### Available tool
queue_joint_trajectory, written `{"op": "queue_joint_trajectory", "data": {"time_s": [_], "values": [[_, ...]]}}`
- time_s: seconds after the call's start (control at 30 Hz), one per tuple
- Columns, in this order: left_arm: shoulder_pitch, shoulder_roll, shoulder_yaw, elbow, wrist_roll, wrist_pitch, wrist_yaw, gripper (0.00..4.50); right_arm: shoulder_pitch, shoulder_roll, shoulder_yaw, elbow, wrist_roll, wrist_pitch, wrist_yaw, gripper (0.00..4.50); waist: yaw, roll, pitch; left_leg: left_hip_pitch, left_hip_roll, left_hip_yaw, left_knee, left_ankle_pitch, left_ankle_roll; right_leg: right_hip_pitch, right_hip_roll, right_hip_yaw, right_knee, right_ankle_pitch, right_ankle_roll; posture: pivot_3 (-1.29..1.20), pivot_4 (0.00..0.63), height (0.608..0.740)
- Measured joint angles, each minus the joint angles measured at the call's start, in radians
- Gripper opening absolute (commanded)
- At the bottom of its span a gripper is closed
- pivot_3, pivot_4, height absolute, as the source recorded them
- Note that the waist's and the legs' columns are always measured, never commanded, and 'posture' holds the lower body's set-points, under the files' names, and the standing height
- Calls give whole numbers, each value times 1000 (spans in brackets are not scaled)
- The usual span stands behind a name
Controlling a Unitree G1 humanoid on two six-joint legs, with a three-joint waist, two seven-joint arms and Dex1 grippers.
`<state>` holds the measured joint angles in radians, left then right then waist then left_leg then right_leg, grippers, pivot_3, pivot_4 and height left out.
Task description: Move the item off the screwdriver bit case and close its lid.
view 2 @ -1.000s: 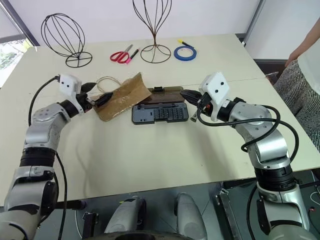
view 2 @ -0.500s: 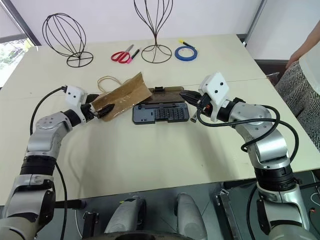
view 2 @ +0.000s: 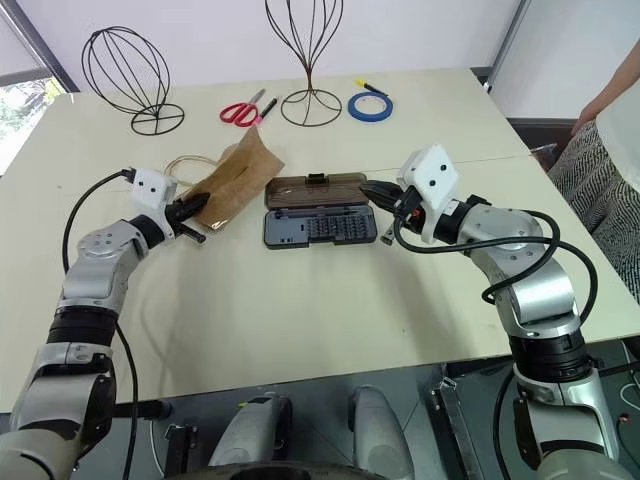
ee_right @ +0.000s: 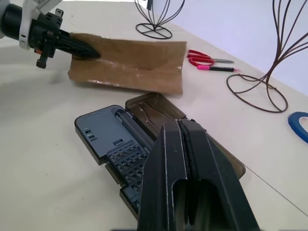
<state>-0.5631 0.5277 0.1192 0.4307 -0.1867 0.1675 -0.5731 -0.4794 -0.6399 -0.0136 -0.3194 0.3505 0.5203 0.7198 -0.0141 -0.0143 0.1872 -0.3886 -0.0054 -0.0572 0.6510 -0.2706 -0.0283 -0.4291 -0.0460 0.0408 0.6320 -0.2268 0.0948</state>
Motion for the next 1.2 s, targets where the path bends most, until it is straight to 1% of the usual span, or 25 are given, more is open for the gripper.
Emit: {"op": "queue_joint_trajectory", "data": {"time_s": [0.17,0.33,0.53,0.63,0.73,0.9,0.93,1.0,1.07,1.1,1.2], "values": [[2,26,73,-3,15,0,140,51,0,1,6,0,-4,-2,0,0,-2,0,0,0,0,0,0,0,0,0,0,0,0,0,0,0,150,740],[14,69,202,-3,39,4,356,51,-10,5,21,20,-5,-6,16,0,-2,0,0,0,0,0,0,0,0,0,0,0,0,0,0,0,150,740],[102,99,322,1,55,44,539,51,-56,24,49,71,-13,-33,50,0,-1,0,0,0,0,0,0,0,0,0,-1,0,0,0,0,0,150,740],[136,104,347,18,57,49,573,51,-75,28,58,93,-15,-46,67,0,3,-1,0,0,0,0,0,0,0,0,-1,0,0,0,0,0,150,740],[166,105,347,41,62,47,590,51,-87,33,74,104,-19,-53,82,0,5,-2,-1,0,0,-1,0,0,0,0,-2,-1,0,0,0,0,150,740],[169,104,345,48,68,41,605,51,-88,33,77,112,-23,-65,93,0,2,-2,-1,0,0,-1,0,0,0,0,-2,-1,0,0,0,0,150,740],[169,102,345,48,68,41,605,290,-88,33,77,112,-23,-67,93,0,2,-2,-1,0,0,-1,0,0,0,0,-2,-1,0,0,0,0,150,740],[170,94,344,48,66,41,600,919,-88,33,77,112,-24,-67,92,0,1,-2,-1,0,0,-1,0,0,0,0,-2,-1,0,0,0,0,150,740],[175,90,343,46,64,41,592,1966,-87,33,77,111,-24,-67,90,0,1,-2,-1,0,0,-1,0,0,0,0,-2,-1,0,0,0,0,150,740],[177,87,342,45,63,41,589,2416,-87,33,77,110,-24,-67,88,0,1,-2,-1,0,0,-1,0,0,0,0,-2,-1,0,0,0,0,150,740],[179,84,342,25,57,42,581,4010,-82,33,77,107,-24,-67,81,0,1,-2,-1,0,0,-1,0,0,0,0,-2,-1,0,0,0,0,150,740]]}}
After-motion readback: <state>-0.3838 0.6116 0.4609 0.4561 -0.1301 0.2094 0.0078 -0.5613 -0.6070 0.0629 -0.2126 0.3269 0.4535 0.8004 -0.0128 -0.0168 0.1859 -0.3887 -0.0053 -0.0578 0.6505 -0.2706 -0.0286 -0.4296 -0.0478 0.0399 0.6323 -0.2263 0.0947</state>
